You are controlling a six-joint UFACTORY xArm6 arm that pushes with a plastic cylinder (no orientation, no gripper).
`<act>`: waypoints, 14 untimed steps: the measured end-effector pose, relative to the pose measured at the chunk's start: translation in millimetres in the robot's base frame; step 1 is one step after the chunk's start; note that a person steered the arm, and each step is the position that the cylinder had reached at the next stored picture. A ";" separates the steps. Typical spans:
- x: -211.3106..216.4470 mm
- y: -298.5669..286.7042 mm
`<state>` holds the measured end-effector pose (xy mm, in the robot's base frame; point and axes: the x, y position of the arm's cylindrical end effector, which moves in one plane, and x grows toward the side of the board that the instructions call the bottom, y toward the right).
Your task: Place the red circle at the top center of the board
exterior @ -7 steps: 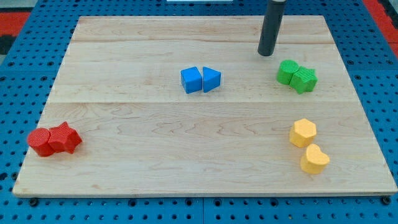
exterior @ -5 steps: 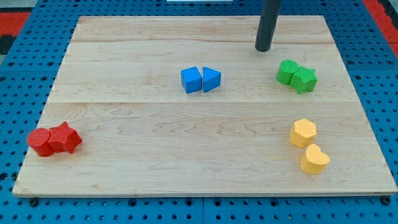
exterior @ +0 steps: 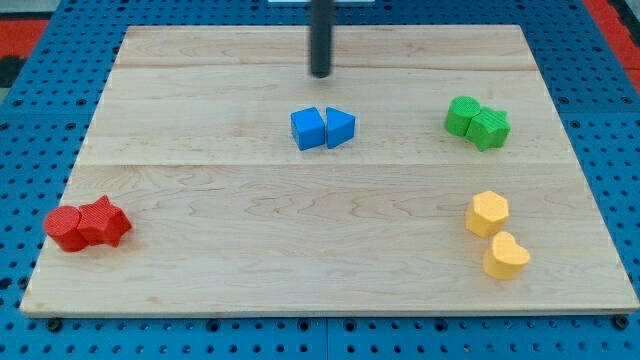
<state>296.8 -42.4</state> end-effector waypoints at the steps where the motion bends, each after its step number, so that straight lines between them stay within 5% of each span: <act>1: 48.0 -69.3; 2: 139.4 -78.1; 5: 322.1 -87.4; 6: 321.5 -112.6; 7: 310.5 -198.5; 9: 237.2 -252.0; 11: 214.2 -181.7; 13: 124.6 -164.4; 14: 164.1 -179.1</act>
<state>460.9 -221.5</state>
